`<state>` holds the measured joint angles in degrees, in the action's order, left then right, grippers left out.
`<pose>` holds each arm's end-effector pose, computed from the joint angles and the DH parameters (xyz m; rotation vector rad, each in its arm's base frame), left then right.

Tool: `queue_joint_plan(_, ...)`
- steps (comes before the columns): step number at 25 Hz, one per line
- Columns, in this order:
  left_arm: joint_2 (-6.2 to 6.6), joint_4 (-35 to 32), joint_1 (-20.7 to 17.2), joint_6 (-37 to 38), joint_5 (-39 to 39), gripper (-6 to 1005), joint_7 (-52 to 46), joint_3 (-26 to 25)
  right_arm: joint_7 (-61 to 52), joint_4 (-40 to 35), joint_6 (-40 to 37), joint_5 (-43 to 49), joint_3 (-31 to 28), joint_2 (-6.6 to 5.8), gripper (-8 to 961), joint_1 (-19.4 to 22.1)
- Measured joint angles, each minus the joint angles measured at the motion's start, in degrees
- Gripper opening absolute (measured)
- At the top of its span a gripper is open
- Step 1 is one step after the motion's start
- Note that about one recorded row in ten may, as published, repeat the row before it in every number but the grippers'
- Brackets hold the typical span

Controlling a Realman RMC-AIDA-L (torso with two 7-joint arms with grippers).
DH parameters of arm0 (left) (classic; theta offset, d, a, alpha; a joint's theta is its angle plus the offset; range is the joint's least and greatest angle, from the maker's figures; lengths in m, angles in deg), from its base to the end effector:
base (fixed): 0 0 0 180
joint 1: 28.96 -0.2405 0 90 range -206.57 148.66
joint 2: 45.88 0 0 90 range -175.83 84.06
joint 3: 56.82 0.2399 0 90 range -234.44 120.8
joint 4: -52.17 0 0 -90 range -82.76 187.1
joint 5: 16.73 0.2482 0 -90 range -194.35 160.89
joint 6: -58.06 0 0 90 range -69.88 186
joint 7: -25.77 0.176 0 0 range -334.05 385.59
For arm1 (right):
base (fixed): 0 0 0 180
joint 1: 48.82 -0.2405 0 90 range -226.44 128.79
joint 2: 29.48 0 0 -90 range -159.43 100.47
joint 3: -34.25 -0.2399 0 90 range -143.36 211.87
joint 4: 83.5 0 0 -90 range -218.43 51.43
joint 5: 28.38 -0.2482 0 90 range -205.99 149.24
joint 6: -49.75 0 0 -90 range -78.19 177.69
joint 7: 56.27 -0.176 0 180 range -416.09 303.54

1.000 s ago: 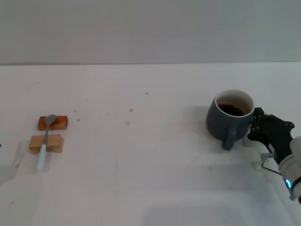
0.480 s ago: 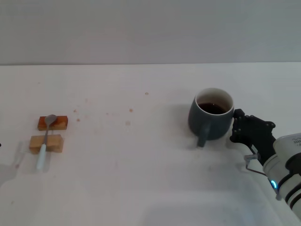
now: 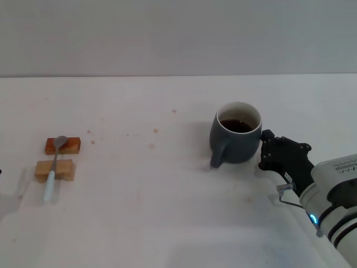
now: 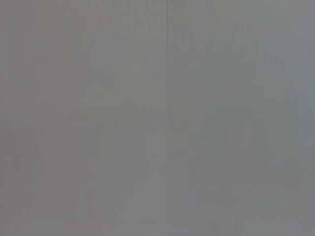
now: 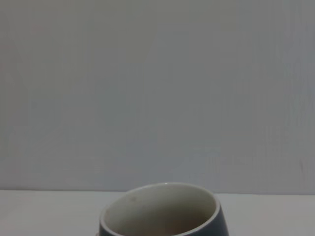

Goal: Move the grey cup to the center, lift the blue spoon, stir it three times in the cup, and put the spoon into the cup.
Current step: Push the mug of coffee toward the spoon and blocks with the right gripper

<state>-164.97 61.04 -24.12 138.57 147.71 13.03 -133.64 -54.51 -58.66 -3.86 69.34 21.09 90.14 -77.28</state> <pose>-0.4059 0.2482 0.0014 -1.4809 -0.5577 -0.6497 0.2826 0.3515 -0.1445 -1.8740 0.7400 0.6279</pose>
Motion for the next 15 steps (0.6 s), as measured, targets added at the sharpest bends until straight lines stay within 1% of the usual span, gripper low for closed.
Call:
queue_joint_plan(10,0.0,0.0,0.0,0.0,0.0,805,0.0,0.0,0.0,-2.7,0.0,-0.1,-1.3,-0.1,-2,-0.2)
queue_joint_plan(15,0.0,0.0,0.1,0.0,0.0,804,0.0,0.0,0.0,-4.1,0.4,-0.3,-2.4,-0.17,-2,-1.5)
